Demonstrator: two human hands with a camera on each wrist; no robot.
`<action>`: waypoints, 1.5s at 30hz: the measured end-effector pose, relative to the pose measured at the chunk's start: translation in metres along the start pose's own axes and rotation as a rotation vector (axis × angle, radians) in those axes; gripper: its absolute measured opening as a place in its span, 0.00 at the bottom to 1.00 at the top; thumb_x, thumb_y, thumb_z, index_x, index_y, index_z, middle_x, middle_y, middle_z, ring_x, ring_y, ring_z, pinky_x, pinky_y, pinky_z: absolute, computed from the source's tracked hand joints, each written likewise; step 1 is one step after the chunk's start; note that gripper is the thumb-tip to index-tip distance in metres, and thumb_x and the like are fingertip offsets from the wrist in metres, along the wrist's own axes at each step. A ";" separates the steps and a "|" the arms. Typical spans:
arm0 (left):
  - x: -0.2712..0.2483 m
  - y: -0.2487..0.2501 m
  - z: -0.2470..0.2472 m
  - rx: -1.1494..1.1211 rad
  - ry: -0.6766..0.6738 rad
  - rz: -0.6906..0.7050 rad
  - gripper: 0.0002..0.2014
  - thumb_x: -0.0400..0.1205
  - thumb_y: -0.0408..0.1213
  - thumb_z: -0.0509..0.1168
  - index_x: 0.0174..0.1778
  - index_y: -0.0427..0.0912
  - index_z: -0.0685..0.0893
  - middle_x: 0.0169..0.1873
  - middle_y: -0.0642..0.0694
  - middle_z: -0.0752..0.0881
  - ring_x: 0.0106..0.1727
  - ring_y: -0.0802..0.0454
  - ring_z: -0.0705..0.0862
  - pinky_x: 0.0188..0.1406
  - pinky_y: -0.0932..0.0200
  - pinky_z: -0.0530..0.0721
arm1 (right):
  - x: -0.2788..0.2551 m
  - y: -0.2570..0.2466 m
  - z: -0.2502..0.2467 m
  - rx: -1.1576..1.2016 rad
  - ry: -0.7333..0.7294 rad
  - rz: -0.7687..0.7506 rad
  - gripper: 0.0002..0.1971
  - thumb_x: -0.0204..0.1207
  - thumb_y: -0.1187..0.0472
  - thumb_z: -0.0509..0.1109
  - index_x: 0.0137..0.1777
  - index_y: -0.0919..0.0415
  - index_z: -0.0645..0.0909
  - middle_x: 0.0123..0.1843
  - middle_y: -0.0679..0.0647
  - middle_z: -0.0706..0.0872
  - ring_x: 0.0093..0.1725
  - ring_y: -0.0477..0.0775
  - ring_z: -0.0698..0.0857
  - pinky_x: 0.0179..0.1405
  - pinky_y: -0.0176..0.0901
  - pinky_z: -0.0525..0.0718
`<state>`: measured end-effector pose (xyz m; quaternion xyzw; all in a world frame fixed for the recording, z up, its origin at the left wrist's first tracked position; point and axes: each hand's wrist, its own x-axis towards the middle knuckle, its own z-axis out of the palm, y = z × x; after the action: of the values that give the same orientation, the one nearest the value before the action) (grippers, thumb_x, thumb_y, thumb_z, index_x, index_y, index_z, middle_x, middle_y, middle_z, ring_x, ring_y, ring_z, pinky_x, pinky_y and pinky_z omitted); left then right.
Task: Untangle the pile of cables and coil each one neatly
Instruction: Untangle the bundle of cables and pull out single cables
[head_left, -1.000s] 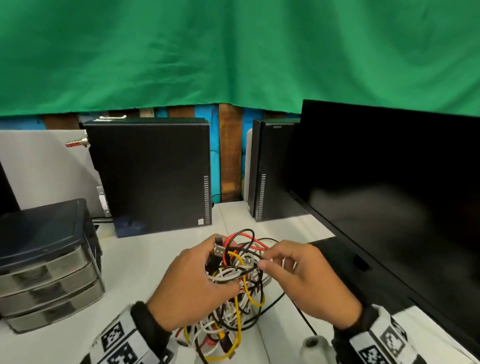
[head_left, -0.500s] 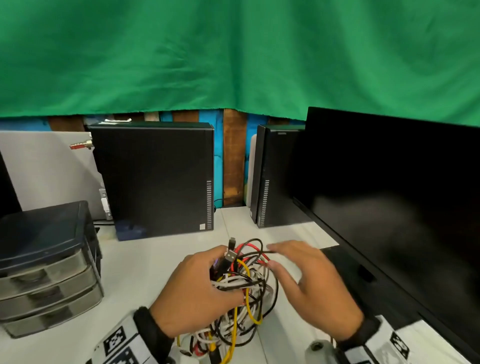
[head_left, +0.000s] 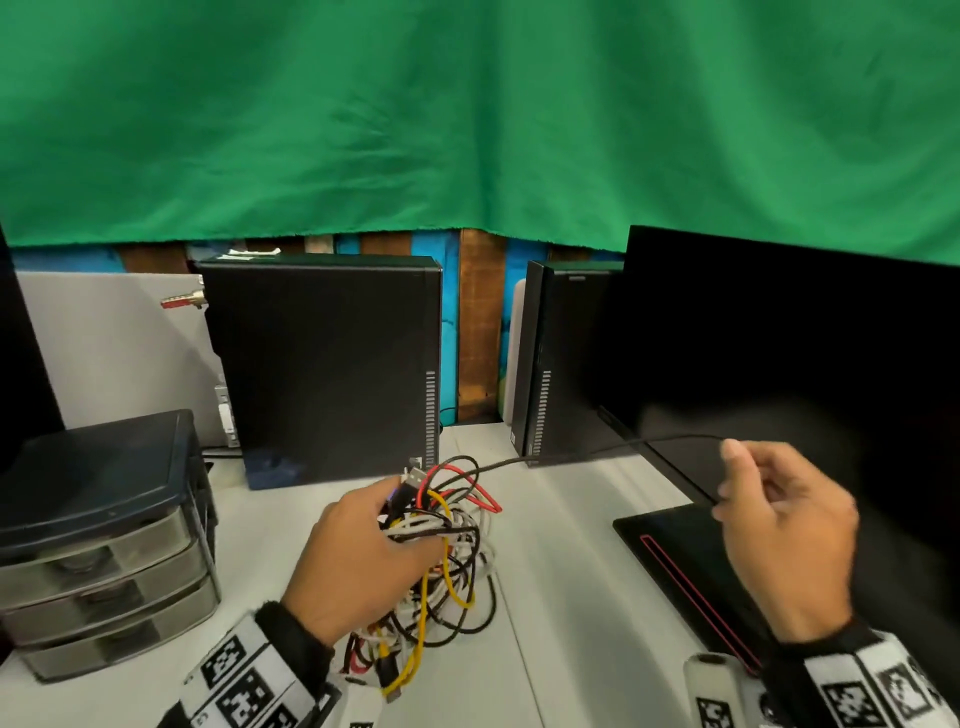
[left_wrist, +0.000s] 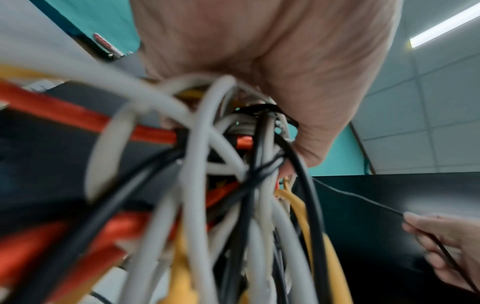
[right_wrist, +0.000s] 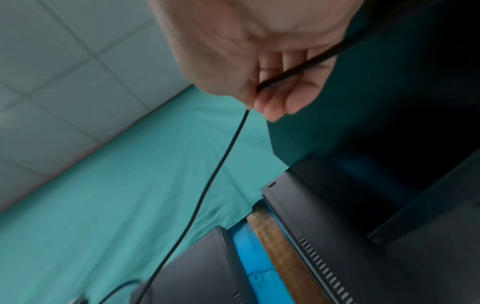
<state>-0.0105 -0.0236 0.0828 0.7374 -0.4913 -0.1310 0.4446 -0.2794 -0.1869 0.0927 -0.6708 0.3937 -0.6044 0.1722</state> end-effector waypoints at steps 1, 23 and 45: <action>0.001 -0.002 -0.002 -0.008 0.009 -0.014 0.13 0.73 0.40 0.78 0.50 0.60 0.89 0.42 0.68 0.91 0.45 0.68 0.89 0.52 0.55 0.90 | 0.003 0.003 -0.004 -0.027 -0.054 0.064 0.09 0.84 0.57 0.68 0.41 0.49 0.83 0.31 0.49 0.86 0.33 0.56 0.89 0.28 0.48 0.83; 0.011 -0.012 -0.037 -0.059 0.145 -0.126 0.07 0.75 0.38 0.78 0.43 0.55 0.90 0.35 0.58 0.92 0.39 0.58 0.91 0.48 0.46 0.91 | 0.011 -0.008 -0.011 0.328 0.038 0.366 0.12 0.84 0.58 0.70 0.49 0.66 0.89 0.25 0.52 0.66 0.19 0.41 0.62 0.15 0.31 0.61; -0.022 0.034 -0.016 0.068 -0.181 0.257 0.13 0.72 0.50 0.78 0.51 0.58 0.86 0.45 0.60 0.90 0.48 0.59 0.89 0.49 0.48 0.89 | -0.075 -0.046 0.042 -0.282 -0.535 -0.400 0.22 0.87 0.46 0.55 0.75 0.50 0.78 0.68 0.44 0.86 0.71 0.45 0.81 0.84 0.59 0.64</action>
<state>-0.0314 -0.0011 0.1129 0.6681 -0.6241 -0.1222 0.3863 -0.2215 -0.1132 0.0662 -0.8861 0.2751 -0.3691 0.0532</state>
